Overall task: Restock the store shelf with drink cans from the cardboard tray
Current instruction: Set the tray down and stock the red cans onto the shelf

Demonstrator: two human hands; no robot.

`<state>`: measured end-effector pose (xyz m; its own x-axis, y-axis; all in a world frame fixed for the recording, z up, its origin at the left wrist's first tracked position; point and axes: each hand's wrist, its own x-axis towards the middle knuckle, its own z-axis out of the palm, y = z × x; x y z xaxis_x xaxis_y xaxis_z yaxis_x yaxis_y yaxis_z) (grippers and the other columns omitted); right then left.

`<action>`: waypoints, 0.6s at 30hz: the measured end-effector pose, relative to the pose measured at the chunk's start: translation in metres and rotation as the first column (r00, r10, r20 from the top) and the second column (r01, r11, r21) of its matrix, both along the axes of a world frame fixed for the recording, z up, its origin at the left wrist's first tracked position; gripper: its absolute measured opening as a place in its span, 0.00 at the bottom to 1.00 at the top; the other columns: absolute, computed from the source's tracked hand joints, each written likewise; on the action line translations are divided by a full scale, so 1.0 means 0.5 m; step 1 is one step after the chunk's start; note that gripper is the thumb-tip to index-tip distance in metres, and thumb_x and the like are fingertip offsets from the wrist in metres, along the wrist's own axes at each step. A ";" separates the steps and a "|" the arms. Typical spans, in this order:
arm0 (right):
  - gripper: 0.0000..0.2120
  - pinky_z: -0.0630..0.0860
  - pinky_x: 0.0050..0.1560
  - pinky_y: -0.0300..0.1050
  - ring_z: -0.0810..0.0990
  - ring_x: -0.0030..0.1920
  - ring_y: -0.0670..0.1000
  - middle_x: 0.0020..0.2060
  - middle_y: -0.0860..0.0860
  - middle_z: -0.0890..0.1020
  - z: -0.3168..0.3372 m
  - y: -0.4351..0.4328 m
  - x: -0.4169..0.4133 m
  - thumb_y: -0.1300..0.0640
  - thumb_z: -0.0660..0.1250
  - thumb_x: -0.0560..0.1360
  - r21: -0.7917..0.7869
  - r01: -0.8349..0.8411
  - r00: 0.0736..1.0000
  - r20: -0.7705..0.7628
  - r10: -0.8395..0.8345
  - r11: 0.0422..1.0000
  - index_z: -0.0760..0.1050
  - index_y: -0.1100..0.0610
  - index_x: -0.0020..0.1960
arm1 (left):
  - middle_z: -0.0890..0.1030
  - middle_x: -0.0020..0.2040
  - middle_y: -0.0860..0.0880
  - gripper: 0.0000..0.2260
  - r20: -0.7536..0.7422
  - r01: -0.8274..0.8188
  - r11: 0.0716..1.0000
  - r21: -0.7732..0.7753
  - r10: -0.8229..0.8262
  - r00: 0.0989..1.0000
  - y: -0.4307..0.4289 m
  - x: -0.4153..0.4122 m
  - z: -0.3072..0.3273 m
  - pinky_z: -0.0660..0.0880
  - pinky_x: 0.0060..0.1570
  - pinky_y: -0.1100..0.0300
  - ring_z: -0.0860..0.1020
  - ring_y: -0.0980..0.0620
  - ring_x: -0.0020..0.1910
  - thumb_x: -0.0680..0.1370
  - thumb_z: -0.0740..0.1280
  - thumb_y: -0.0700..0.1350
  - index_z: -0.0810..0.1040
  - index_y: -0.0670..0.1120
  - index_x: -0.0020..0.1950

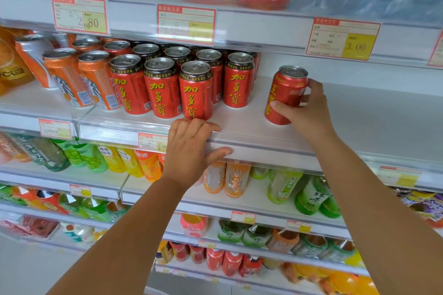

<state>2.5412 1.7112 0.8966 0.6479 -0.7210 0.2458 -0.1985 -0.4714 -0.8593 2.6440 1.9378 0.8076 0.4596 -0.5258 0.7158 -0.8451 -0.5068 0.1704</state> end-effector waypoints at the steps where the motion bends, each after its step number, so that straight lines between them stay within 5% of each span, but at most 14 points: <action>1: 0.39 0.70 0.56 0.45 0.74 0.56 0.49 0.63 0.52 0.72 0.002 0.009 0.002 0.50 0.78 0.66 0.008 -0.057 0.998 -0.015 0.057 0.998 0.61 0.47 0.72 | 0.77 0.50 0.51 0.24 -0.009 0.000 1.000 0.002 0.000 1.000 0.001 -0.001 0.002 0.64 0.57 0.54 0.73 0.46 0.50 0.75 0.62 0.67 0.79 0.49 0.57; 6: 0.36 0.70 0.54 0.42 0.77 0.58 0.49 0.60 0.48 0.75 0.007 0.064 0.026 0.57 0.74 0.70 0.090 -0.313 0.948 -0.022 0.316 0.945 0.60 0.50 0.72 | 0.79 0.55 0.50 0.28 -0.078 0.019 1.000 -0.003 -0.019 0.997 0.011 -0.012 0.015 0.63 0.63 0.55 0.74 0.45 0.55 0.74 0.64 0.67 0.77 0.47 0.62; 11: 0.35 0.72 0.54 0.41 0.77 0.55 0.47 0.59 0.48 0.74 -0.015 0.098 0.053 0.52 0.79 0.65 0.020 -0.271 0.963 -0.012 0.271 0.962 0.62 0.50 0.64 | 0.78 0.56 0.46 0.30 0.002 -0.141 0.989 -0.050 0.141 0.990 0.053 0.005 0.008 0.67 0.65 0.48 0.74 0.41 0.57 0.72 0.68 0.67 0.78 0.44 0.61; 18: 0.32 0.73 0.54 0.44 0.78 0.54 0.48 0.55 0.46 0.76 -0.012 0.107 0.078 0.50 0.78 0.66 -0.053 -0.277 0.960 -0.053 0.274 0.959 0.66 0.53 0.64 | 0.75 0.49 0.45 0.31 -0.002 -0.188 0.982 0.030 0.188 0.982 0.062 0.034 -0.017 0.64 0.66 0.44 0.73 0.40 0.53 0.73 0.61 0.70 0.79 0.44 0.57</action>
